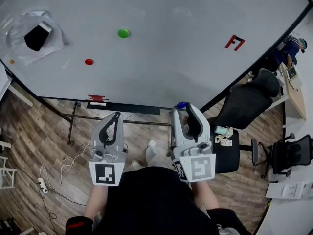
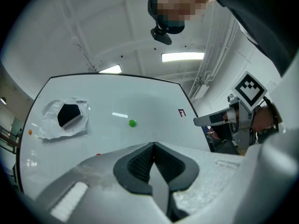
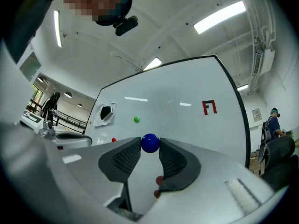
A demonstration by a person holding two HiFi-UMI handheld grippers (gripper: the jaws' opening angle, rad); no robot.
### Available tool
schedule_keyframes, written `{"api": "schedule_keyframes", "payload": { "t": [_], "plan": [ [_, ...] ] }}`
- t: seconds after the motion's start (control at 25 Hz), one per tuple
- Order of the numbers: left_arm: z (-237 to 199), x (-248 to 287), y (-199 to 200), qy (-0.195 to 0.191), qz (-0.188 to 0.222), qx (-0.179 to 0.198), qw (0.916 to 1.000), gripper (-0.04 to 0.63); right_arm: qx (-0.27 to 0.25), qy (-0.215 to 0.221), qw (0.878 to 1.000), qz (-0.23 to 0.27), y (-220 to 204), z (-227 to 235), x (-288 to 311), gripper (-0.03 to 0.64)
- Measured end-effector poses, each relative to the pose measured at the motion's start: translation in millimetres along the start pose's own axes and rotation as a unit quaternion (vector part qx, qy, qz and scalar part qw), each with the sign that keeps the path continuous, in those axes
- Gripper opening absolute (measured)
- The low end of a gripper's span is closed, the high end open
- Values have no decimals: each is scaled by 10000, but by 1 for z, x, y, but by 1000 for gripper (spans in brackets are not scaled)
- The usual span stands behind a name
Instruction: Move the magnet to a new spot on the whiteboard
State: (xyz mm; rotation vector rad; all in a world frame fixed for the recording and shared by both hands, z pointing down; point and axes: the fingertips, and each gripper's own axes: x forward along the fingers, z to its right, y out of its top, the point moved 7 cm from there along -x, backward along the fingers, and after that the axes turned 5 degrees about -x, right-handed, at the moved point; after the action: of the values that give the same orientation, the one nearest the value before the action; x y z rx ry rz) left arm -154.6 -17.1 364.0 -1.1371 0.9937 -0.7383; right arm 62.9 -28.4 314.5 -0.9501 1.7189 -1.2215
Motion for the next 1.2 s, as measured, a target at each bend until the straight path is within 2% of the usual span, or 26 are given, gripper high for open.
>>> {"api": "schedule_keyframes", "payload": {
  "t": [0.88,1.2],
  "plan": [
    [1,-15,-3,23,-105,-1,9999,2,202,265,9988,-369,-42,-21,-35,127],
    [-2,-17,-5,108,-96,-89,9999,2,206,218,9981,-545,-55,-22,-40,127]
  ]
}}
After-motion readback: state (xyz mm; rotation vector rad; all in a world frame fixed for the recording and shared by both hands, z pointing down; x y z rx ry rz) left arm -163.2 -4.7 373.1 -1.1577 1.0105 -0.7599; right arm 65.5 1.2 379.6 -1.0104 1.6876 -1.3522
